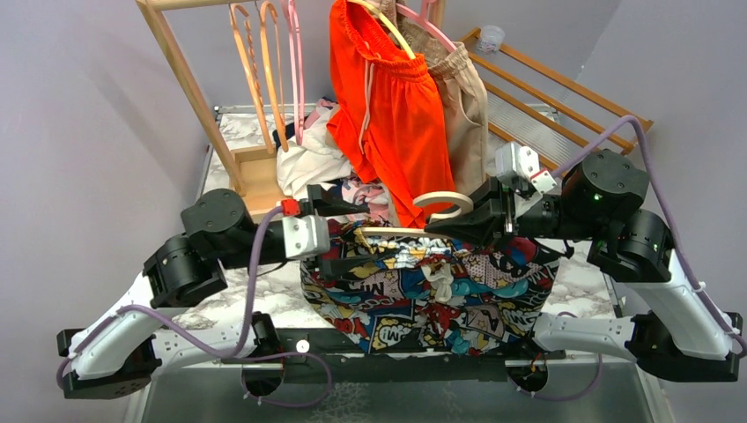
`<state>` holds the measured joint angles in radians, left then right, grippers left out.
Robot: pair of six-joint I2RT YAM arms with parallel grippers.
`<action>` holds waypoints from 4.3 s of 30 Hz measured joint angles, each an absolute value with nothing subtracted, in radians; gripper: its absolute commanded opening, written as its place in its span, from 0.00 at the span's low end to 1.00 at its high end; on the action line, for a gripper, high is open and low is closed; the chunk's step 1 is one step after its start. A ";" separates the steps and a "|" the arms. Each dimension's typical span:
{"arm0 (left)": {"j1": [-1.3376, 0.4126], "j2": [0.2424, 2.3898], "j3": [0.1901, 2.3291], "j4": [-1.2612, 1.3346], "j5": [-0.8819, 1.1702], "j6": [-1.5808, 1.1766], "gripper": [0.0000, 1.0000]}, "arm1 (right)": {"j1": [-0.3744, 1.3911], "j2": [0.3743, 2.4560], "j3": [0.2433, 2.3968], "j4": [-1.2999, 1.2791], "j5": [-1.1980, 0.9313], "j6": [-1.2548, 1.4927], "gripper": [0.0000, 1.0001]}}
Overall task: Place the shorts on the hanger
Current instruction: Hang the shorts on the hanger.
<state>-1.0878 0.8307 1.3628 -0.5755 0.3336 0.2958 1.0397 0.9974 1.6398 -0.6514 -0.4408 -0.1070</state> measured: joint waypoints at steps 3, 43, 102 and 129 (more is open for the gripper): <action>-1.088 0.831 1.392 -0.558 0.330 0.295 0.73 | 1.040 1.008 1.640 -0.651 -0.444 -0.108 0.01; -1.089 0.741 1.391 -0.547 0.160 0.228 0.78 | 1.040 0.974 1.616 -0.652 -0.450 -0.120 0.01; -1.088 0.918 1.423 -0.619 0.316 0.278 0.00 | 1.039 0.897 1.520 -0.660 -0.173 -0.178 0.59; -1.088 0.939 1.494 -0.654 0.281 0.305 0.00 | 1.042 0.821 1.464 -0.657 0.000 -0.212 0.50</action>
<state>-1.0878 0.9386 1.4940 -0.6540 0.2813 0.3046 1.0416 0.8207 1.4643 -0.6567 -0.0002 -0.2115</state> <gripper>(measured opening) 0.065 0.474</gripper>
